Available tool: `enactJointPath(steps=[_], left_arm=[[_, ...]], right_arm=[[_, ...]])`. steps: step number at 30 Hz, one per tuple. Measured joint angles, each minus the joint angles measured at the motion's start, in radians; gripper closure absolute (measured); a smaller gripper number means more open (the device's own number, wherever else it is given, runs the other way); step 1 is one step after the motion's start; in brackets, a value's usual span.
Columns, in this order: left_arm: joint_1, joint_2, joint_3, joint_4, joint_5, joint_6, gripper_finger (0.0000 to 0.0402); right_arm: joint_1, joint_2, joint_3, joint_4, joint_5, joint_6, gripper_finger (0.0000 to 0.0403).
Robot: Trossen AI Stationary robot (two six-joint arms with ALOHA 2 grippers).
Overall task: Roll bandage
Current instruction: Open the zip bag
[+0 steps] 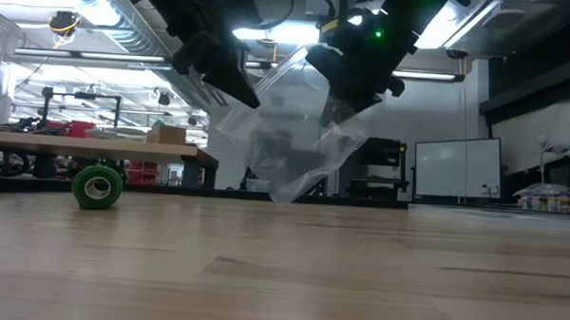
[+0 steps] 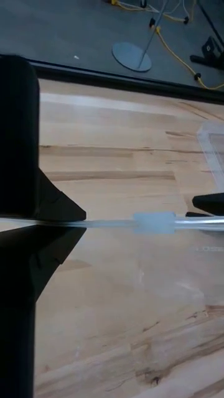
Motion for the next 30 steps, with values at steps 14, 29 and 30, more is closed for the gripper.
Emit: enactJointPath(steps=[14,29,30], left_arm=[[0.000,0.000,0.000,0.000,0.000,-0.003,0.0401],[0.000,0.000,0.000,-0.012,-0.001,-0.003,0.0401],[0.000,0.000,0.000,-0.013,-0.001,-0.003,0.0401]], right_arm=[[-0.015,0.000,0.000,0.062,-0.011,0.002,0.0338],[-0.047,0.055,0.000,-0.013,-0.122,0.003,0.0224],[-0.047,0.061,0.000,-0.010,-0.121,0.003,0.0213]])
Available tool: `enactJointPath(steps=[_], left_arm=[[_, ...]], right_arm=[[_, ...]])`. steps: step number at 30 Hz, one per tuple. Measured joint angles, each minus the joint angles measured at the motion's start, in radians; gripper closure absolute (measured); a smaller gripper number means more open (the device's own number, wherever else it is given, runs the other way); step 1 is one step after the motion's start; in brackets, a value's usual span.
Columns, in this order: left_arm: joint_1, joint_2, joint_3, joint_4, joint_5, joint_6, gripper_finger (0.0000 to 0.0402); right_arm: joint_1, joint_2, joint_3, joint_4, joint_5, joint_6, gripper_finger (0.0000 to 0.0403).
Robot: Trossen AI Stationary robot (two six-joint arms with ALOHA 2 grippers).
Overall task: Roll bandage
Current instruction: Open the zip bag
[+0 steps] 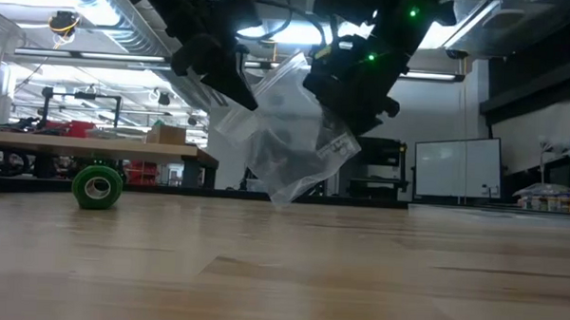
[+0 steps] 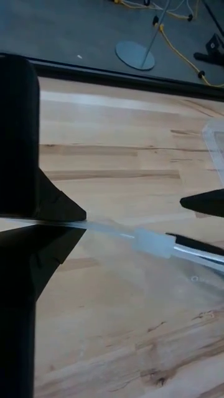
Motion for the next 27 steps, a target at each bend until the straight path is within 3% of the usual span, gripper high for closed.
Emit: enactJointPath(steps=[6,12,18,27], left_arm=[[0.001,0.000,0.000,-0.018,-0.001,0.000,0.0401],[0.021,0.000,0.000,-0.033,-0.007,-0.003,0.0401],[0.046,0.000,0.000,-0.035,-0.007,-0.032,0.0401],[0.036,0.000,0.000,-0.035,-0.007,-0.035,0.0401]], right_arm=[[0.000,-0.008,0.000,-0.020,-0.045,0.000,0.0186],[0.000,-0.089,0.000,-0.088,-0.116,-0.027,0.0200],[-0.001,-0.192,0.000,-0.113,-0.120,-0.045,0.0212],[-0.001,-0.238,0.000,0.039,-0.119,-0.084,0.0212]])
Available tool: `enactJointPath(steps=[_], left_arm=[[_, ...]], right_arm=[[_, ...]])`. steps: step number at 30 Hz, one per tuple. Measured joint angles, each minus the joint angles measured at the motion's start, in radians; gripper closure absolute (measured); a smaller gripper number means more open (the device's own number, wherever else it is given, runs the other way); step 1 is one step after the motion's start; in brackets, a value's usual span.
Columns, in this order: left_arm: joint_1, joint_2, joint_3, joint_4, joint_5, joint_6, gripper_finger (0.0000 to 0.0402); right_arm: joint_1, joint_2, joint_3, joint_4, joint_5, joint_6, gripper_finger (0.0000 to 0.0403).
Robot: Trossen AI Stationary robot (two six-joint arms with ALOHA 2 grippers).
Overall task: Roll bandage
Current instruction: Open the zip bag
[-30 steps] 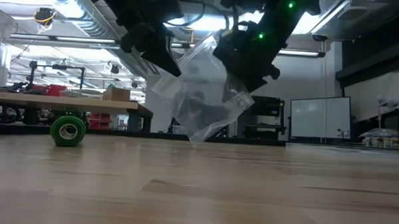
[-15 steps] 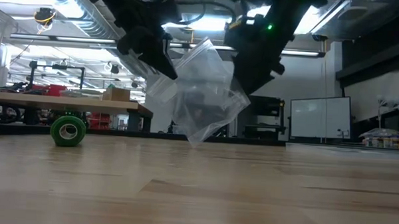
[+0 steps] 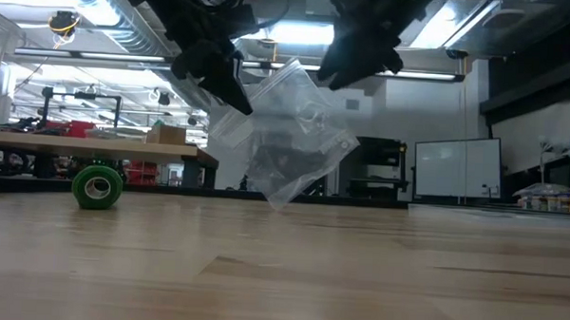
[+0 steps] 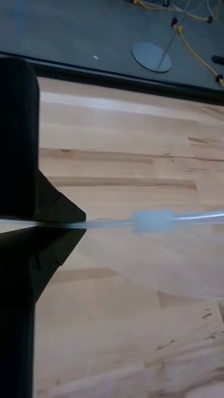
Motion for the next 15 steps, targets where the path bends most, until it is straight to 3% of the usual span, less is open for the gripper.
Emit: enactJointPath(steps=[15], left_arm=[[-0.065,0.000,0.000,0.032,0.000,0.001,0.0401]], right_arm=[[0.000,0.000,0.000,0.111,0.004,-0.077,0.0212]])
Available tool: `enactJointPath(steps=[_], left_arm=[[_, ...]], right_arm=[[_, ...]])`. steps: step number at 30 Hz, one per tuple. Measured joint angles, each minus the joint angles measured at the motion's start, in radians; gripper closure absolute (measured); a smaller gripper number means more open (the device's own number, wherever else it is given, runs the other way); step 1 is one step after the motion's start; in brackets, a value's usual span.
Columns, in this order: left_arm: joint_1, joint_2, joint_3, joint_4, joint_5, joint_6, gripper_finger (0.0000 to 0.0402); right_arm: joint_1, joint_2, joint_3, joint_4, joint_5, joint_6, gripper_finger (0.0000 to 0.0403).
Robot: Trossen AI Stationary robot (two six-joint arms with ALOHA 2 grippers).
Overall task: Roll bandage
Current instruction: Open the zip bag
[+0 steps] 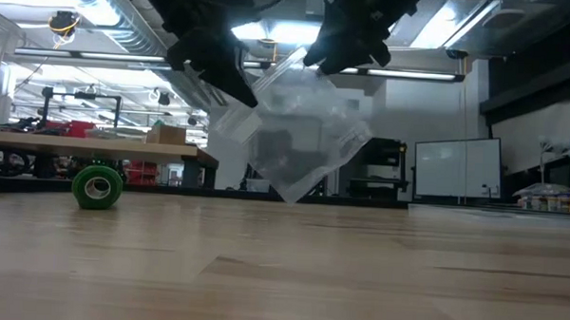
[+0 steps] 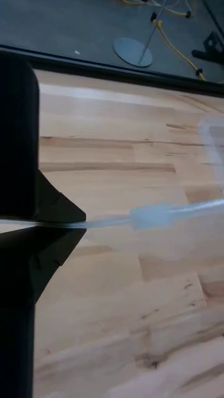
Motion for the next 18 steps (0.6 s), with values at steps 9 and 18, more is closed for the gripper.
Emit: enactJointPath(steps=[9,18], left_arm=[[-0.014,0.000,0.000,0.049,0.001,0.010,0.0401],[-0.014,0.000,0.000,0.048,0.001,0.011,0.0401]], right_arm=[[0.000,0.000,0.000,0.072,-0.062,0.000,0.0212],[0.002,0.002,0.000,0.075,-0.150,0.002,0.0212]])
